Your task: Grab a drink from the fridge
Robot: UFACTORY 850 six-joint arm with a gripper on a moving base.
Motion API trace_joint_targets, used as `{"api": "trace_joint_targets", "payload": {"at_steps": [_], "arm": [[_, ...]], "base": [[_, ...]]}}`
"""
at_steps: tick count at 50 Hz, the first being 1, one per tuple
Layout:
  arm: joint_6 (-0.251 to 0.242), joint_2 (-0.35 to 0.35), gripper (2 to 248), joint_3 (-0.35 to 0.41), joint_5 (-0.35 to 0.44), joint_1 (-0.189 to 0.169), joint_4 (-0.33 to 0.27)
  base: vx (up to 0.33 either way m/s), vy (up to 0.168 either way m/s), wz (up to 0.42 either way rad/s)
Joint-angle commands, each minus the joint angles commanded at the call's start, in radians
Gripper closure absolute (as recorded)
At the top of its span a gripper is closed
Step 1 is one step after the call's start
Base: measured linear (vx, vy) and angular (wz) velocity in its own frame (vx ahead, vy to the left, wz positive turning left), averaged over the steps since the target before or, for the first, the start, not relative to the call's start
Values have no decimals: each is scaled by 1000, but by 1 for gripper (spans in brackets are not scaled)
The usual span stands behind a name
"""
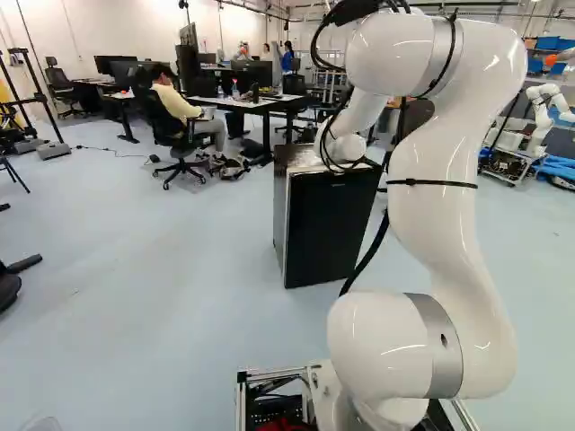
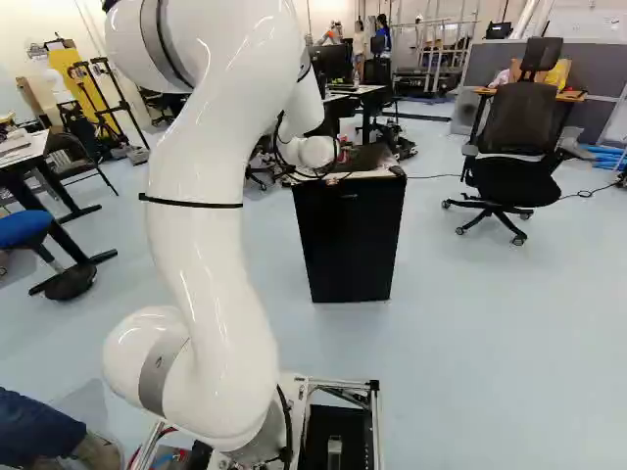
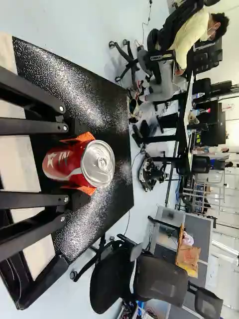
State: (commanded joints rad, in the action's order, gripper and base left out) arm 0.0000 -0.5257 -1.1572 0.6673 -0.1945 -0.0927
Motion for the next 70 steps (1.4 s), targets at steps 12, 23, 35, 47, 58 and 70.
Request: {"api": "trace_joint_targets", "payload": {"at_steps": [12,23,35,47,58,70], "arm": [[0,9,149,0,0,0,0],[0,10,149,1,0,0,0],[0,20,149,15,3,3,1],[0,43,149,45,9,8,4],[0,74,149,87,17,16,8],[0,120,149,150,29,27,13]], "base": [[0,0,0],[0,0,0],[0,0,0],[0,0,0],[0,0,0],[0,0,0]]}}
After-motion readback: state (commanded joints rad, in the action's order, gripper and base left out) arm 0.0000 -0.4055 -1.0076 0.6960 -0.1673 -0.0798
